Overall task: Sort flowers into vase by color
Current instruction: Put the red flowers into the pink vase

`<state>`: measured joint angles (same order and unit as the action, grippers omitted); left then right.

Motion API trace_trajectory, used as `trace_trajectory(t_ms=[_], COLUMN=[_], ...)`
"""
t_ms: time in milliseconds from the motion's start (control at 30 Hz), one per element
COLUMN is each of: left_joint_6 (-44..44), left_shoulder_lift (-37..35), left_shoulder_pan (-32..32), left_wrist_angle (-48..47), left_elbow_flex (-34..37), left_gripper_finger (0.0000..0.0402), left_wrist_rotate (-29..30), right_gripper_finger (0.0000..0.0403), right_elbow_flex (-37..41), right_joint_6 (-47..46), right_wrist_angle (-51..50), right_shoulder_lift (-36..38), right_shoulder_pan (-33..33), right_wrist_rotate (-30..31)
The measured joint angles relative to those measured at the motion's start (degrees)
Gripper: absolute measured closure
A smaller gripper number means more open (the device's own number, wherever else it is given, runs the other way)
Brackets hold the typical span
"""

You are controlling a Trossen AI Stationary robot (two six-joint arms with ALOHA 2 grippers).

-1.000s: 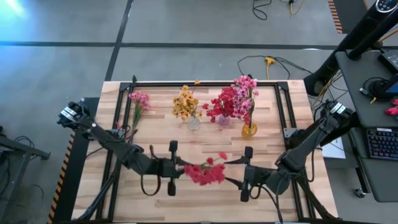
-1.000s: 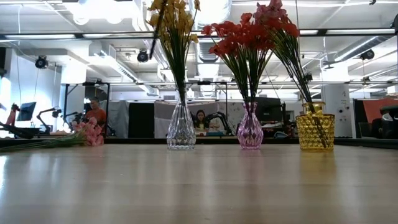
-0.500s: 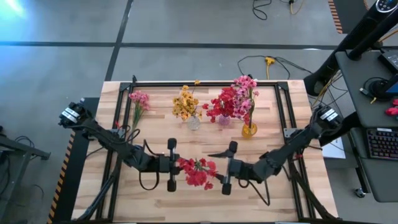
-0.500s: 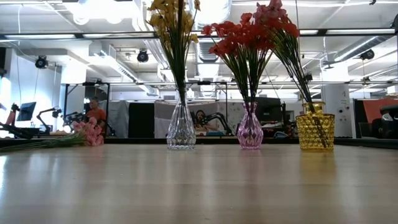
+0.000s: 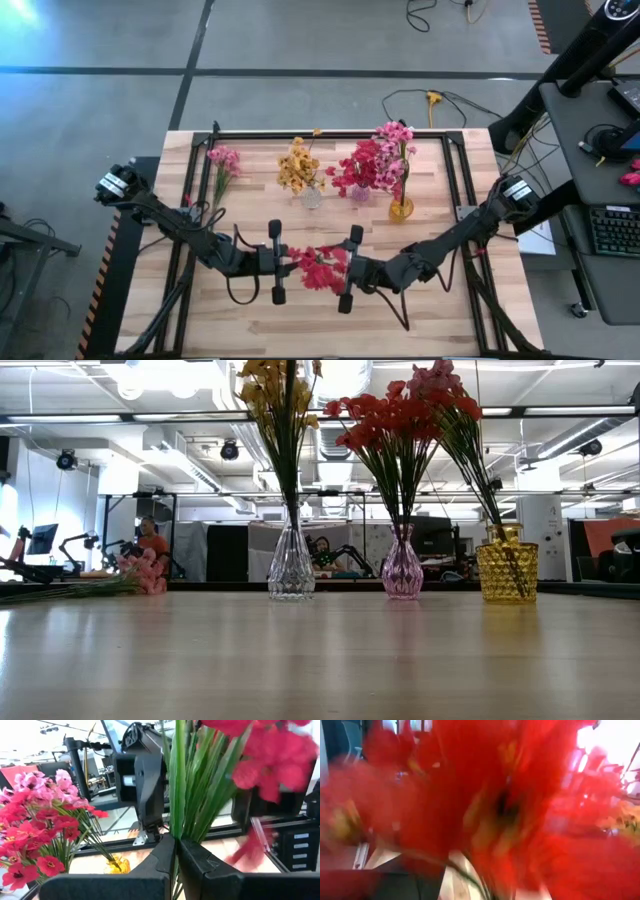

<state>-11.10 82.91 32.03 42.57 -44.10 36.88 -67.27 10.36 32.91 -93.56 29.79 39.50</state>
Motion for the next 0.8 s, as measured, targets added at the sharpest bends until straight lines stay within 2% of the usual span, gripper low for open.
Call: trace_trajectory(t_ms=[133,367,600,800], left_joint_6=[0.58,1.1,1.1,0.84], left_shoulder_lift=[0.0,0.0,-0.09,-0.13], left_shoulder_pan=[0.0,0.0,-0.04,0.05], left_wrist_angle=[-0.71,-0.64,-0.6,-0.83], left_elbow_flex=[0.0,0.0,0.0,0.0], left_gripper_finger=[0.0401,0.0385,0.0312,0.0237], left_wrist_rotate=[0.0,0.03,0.11,1.04], right_gripper_finger=[0.0177,0.0278,0.0357,0.0387], right_elbow_flex=[-0.86,-0.87,-0.83,-0.85], right_joint_6=[0.76,0.44,0.61,0.15], right_wrist_angle=[0.03,-0.06,-0.19,-1.36], right_shoulder_lift=[0.0,0.02,0.02,0.02], right_shoulder_pan=[-0.39,-0.71,-0.73,-0.68], right_wrist_rotate=[-0.04,0.03,-0.05,-0.11])
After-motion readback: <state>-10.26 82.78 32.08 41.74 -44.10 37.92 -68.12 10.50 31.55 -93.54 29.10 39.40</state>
